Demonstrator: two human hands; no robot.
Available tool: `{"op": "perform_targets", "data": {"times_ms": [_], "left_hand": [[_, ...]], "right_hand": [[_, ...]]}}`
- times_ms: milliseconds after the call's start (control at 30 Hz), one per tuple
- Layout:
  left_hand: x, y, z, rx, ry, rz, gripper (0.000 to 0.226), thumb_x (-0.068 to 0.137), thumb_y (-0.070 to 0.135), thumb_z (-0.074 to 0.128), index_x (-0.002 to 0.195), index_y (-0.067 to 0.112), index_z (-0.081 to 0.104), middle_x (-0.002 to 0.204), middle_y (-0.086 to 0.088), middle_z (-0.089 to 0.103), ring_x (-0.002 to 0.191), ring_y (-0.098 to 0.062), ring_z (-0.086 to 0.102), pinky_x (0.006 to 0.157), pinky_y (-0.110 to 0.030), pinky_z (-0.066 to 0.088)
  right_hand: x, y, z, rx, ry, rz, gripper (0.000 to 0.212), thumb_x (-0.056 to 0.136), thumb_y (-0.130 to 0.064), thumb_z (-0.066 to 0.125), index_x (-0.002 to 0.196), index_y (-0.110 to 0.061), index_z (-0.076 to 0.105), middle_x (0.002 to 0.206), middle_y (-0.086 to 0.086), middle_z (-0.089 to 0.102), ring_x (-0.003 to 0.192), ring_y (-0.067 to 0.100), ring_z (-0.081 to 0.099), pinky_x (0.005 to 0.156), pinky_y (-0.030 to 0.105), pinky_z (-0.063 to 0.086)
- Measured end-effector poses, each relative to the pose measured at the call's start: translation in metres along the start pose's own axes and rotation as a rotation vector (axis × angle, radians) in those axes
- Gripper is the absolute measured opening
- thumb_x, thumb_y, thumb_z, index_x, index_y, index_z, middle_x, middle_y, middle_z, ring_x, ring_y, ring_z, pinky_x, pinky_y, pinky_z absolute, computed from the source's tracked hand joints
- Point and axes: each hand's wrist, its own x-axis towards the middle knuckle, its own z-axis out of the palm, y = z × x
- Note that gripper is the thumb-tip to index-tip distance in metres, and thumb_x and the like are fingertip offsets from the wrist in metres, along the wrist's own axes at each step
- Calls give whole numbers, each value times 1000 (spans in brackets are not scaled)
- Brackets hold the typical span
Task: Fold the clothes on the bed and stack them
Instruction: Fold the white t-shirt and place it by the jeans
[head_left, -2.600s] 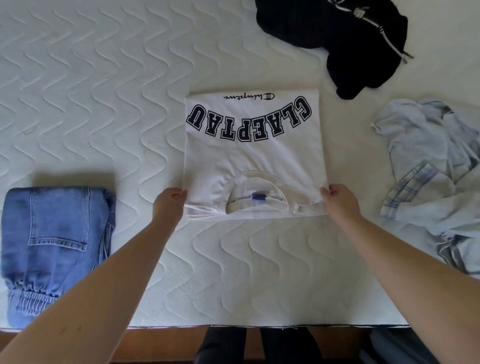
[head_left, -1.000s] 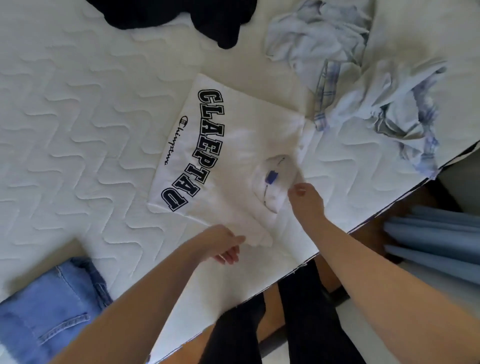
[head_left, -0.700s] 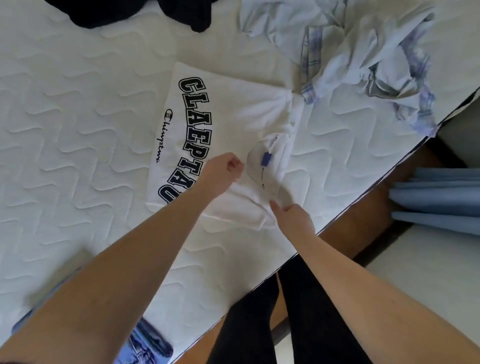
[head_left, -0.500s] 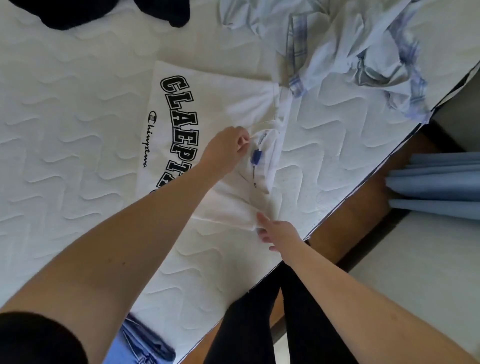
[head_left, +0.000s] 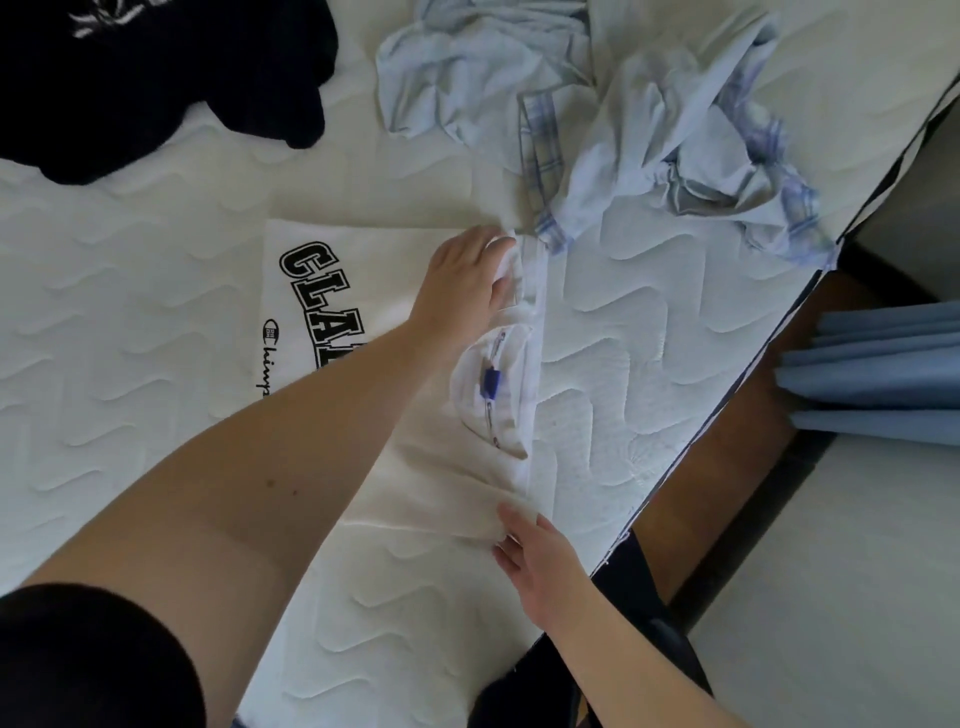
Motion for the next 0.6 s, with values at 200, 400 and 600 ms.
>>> {"op": "perform_targets", "data": {"times_ms": [200, 400, 600], "left_hand": [[59, -10, -21, -5, -346, -168, 49, 96, 28, 59, 141, 13, 47, 140, -10, 49, 126, -32, 48, 105, -43, 39], [73, -18, -38, -1, -564, -127, 35, 86, 26, 71, 111, 2, 63, 109, -16, 63, 99, -33, 58, 77, -33, 41], [41, -31, -33, -86, -440, -151, 35, 92, 26, 67, 119, 6, 57, 107, -10, 60, 103, -32, 56, 76, -32, 39]], "right_hand": [[-1, -2, -1, 35, -91, -64, 31, 87, -15, 71, 118, -15, 66, 113, 3, 73, 105, 18, 69, 91, 29, 51], [-2, 18, 8, 46, -93, -77, 38, 85, -9, 71, 121, -9, 61, 110, 7, 74, 105, 18, 69, 97, 28, 49], [-10, 17, 23, 83, -13, -124, 22, 92, -15, 66, 113, -13, 65, 109, 6, 74, 103, 17, 69, 94, 28, 50]]}}
